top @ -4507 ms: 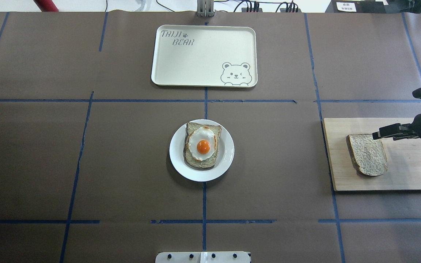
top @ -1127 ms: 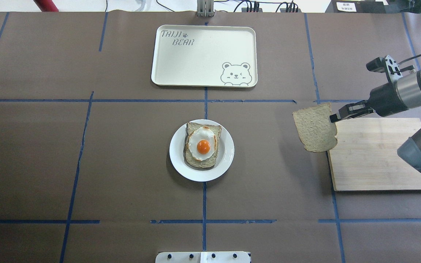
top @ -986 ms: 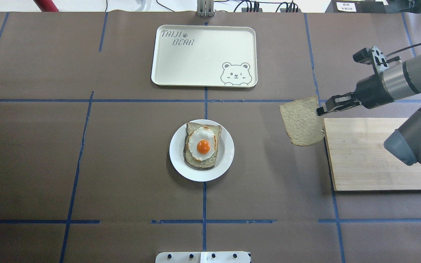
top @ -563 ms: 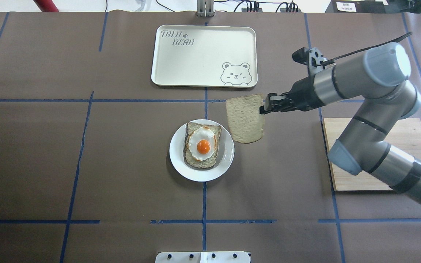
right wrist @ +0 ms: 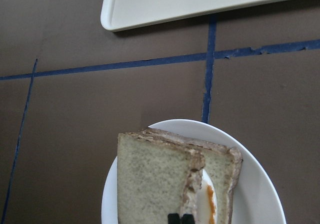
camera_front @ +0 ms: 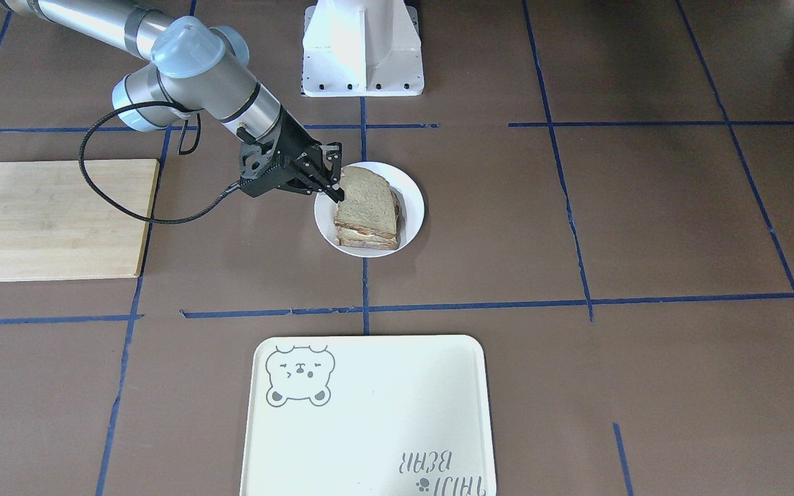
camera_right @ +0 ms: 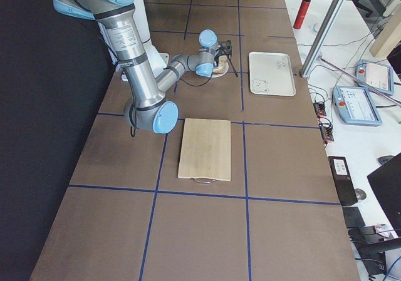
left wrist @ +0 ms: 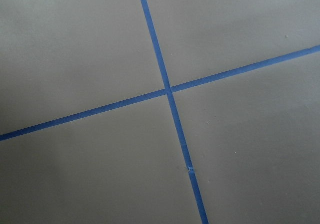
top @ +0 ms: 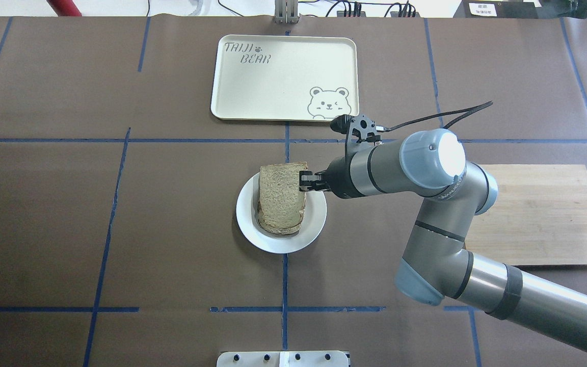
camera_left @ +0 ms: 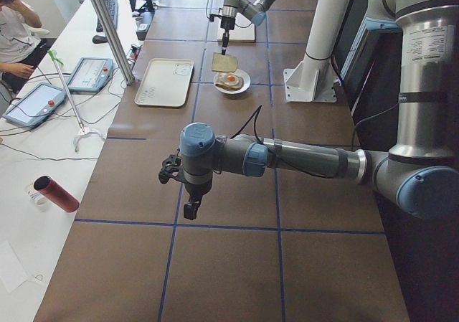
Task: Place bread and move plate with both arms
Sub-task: 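Lower the bread onto the egg toast and open the right gripper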
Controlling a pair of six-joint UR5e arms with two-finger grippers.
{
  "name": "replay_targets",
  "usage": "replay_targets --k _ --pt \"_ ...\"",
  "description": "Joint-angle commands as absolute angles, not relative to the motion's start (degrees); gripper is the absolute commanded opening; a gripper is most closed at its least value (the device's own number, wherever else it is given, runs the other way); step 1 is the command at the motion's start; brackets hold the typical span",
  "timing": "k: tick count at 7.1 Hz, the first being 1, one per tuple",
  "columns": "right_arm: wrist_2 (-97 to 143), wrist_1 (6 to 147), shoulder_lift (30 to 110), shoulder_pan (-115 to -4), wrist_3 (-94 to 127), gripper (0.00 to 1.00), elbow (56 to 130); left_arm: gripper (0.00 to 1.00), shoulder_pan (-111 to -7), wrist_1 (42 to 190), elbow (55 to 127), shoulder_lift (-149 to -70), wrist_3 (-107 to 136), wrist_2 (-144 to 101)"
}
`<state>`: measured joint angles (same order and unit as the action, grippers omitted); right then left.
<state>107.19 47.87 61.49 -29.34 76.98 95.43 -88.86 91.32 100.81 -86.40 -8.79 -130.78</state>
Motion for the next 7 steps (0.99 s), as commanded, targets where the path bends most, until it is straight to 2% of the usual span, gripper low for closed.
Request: replay_targets --k 1,3,4,5,6,7 --pt "103.98 48.34 61.35 -26.81 77.26 0.0 95.1 1.0 -88.86 91.32 100.72 -86.4 -8.79 -130.78" --pt "103.97 48.34 61.96 -26.81 77.08 0.0 94.49 1.0 -88.86 91.32 100.81 -86.4 -8.79 -130.78" --pt "103.89 48.34 62.14 -26.89 76.82 0.1 93.87 1.0 -88.86 91.32 100.81 -86.4 -8.79 -130.78" --pt "103.97 48.43 62.14 -27.07 76.56 0.42 93.87 1.0 -88.86 91.32 100.9 -86.4 -8.79 -130.78" --pt "104.06 51.73 61.53 -27.94 76.47 0.82 93.87 1.0 -88.86 91.32 100.9 -86.4 -8.79 -130.87" --pt "104.76 55.86 60.57 -29.6 76.2 1.0 94.22 1.0 -88.86 91.41 100.9 -86.48 -8.79 -130.78"
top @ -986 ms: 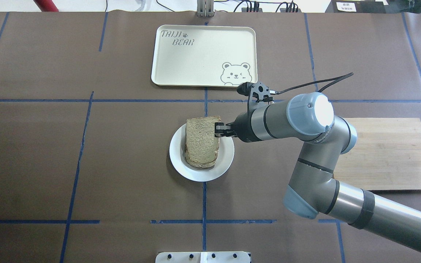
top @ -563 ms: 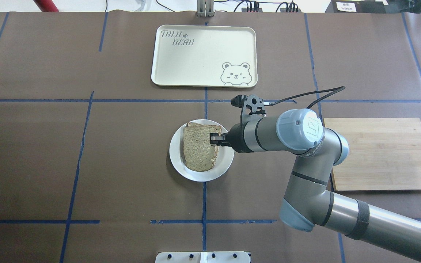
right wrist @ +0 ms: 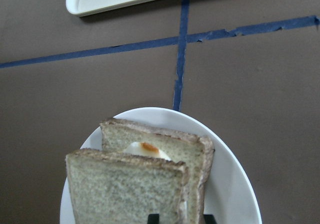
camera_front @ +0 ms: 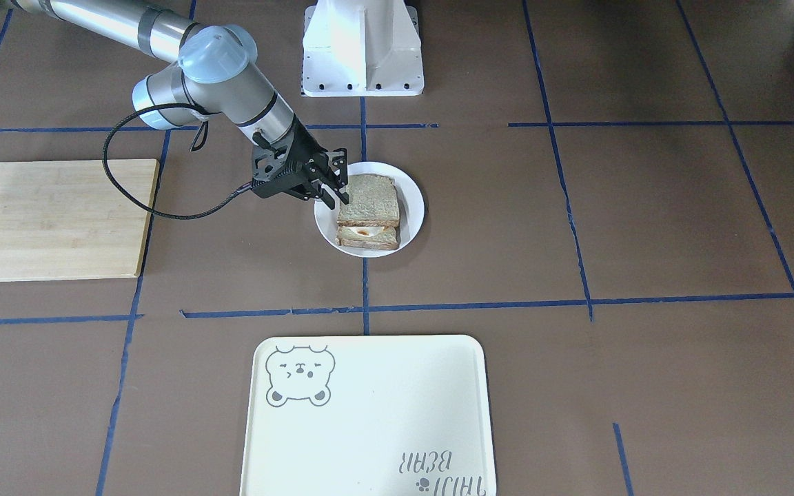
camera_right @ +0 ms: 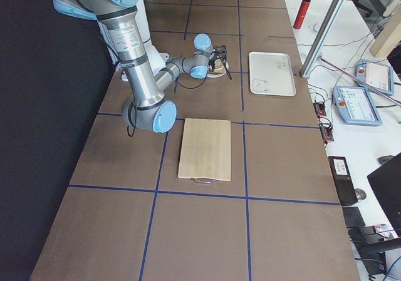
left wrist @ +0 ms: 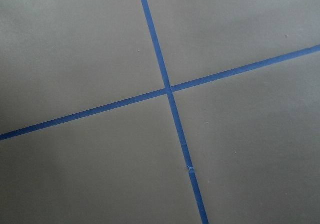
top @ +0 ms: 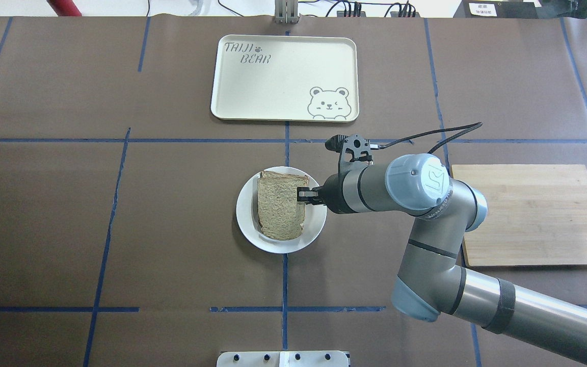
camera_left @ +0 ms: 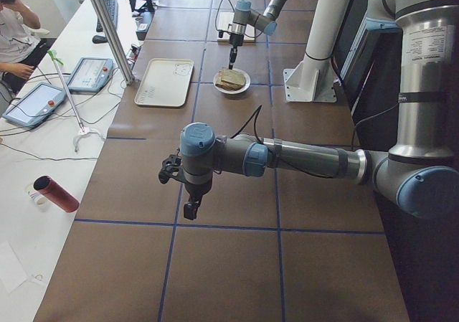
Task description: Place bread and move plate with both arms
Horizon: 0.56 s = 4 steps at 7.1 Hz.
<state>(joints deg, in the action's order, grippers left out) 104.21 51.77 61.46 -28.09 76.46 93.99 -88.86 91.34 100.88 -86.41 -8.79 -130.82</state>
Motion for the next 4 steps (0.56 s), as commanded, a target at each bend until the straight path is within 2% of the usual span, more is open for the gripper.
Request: replay_targets --k 1,4 --pt "109.46 58.77 60.56 -32.58 75.94 1.0 94.48 1.0 -88.77 91.32 100.81 -86.92 -8.79 -130.69" --pt "124.85 77.45 61.69 -48.01 53.36 1.0 95.18 1.0 -88.59 91.41 100.99 -90.43 -8.7 -132.96"
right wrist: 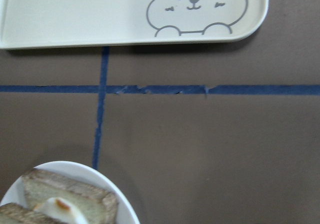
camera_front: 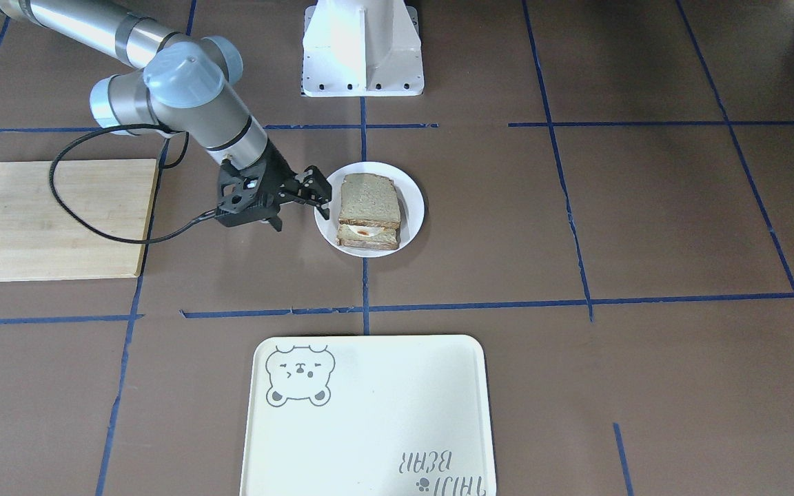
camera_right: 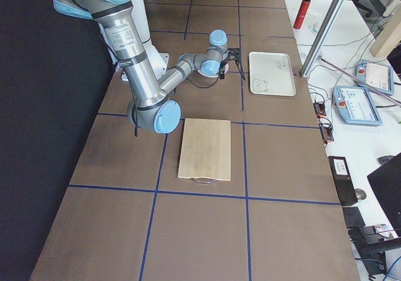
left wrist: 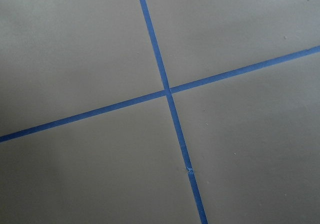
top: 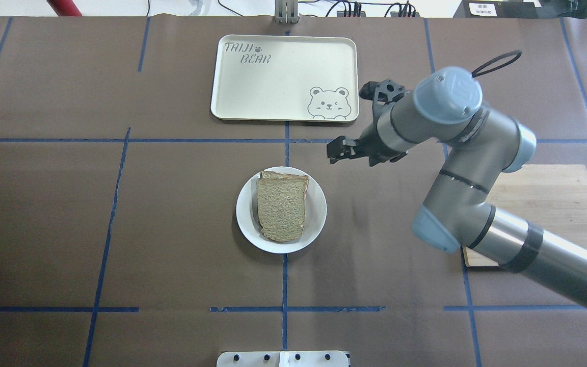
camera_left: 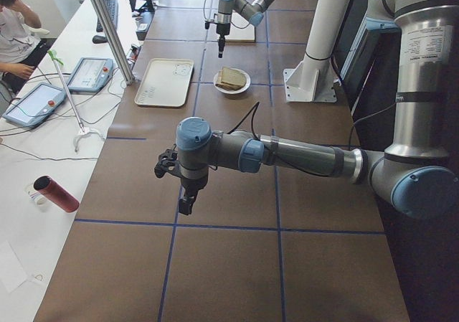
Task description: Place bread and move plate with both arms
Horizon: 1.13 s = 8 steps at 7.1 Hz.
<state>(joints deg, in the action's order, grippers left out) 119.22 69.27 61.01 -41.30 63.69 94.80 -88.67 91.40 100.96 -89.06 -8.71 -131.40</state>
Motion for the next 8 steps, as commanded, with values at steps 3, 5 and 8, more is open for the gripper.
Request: replay_targets --k 3,5,8 --pt "128.23 96.79 67.74 -63.94 14.81 1.0 97.64 1.0 -79.94 94.82 105.79 -91.49 7.48 -137.55" --pt "130.32 100.81 76.41 -74.65 -6.24 1.0 99.14 1.0 -67.65 99.02 113.7 -91.49 34.49 -136.85" --pt "135.7 100.02 92.41 -87.95 -19.24 1.0 102.02 1.0 -49.81 119.31 113.38 -97.0 69.75 -129.0"
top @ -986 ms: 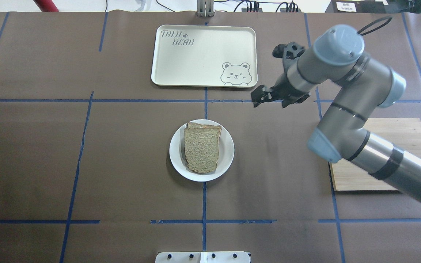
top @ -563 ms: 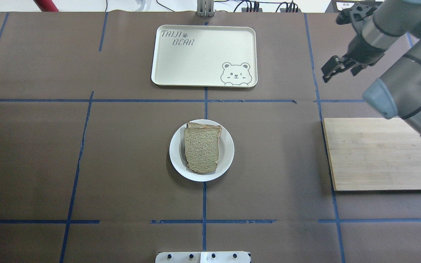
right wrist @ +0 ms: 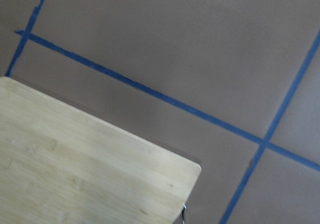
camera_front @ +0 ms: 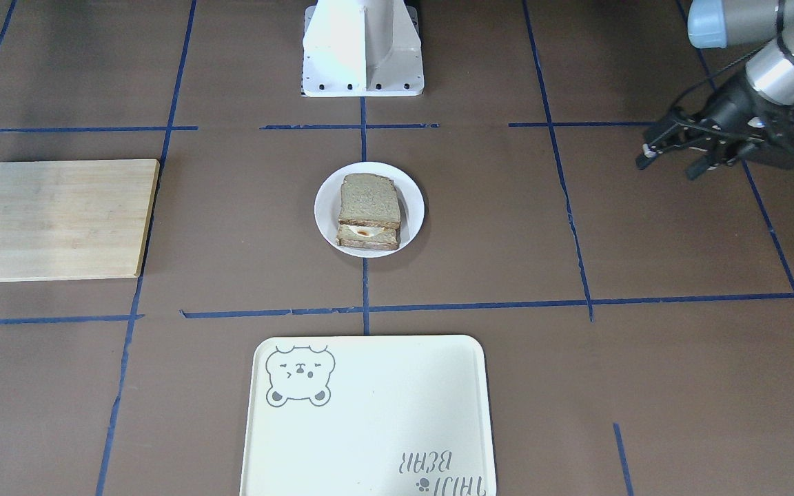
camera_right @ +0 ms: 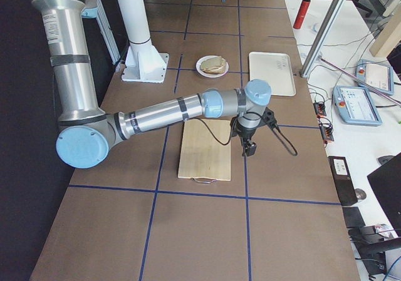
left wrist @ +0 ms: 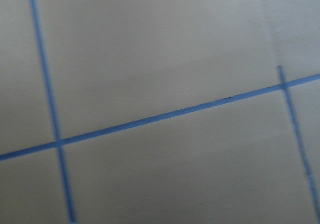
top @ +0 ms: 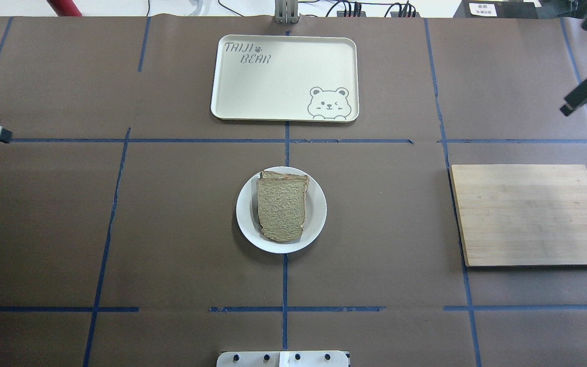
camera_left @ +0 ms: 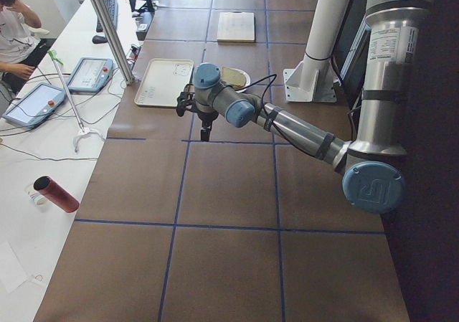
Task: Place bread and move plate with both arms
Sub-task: 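Reach the left gripper to the white plate rim and grip it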
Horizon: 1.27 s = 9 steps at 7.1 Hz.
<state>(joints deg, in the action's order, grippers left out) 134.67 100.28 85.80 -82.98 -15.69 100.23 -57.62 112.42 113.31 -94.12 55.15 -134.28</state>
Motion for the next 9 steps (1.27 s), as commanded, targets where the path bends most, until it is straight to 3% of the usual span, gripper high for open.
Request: replay_targets --k 1,4,6,8,9 --pt "135.36 99.93 94.81 -89.46 -19.25 1.0 102.39 1.0 -42.87 120.57 113.2 -99.99 77.35 -122.32" --pt "135.0 99.93 96.42 -90.44 -18.81 1.0 102.57 1.0 -29.74 125.11 110.76 -107.04 96.0 -104.91" --pt "135.26 99.93 96.42 -90.44 -18.63 1.0 102.57 1.0 -26.82 148.24 97.72 -107.14 104.98 -96.63" --pt "135.53 99.93 96.42 -90.44 -18.63 1.0 102.57 0.99 -26.63 161.65 89.6 -107.84 109.06 -92.57" --pt "135.61 99.93 96.42 -90.44 -18.55 1.0 102.57 0.93 -26.37 165.89 85.99 -109.32 109.51 -92.11"
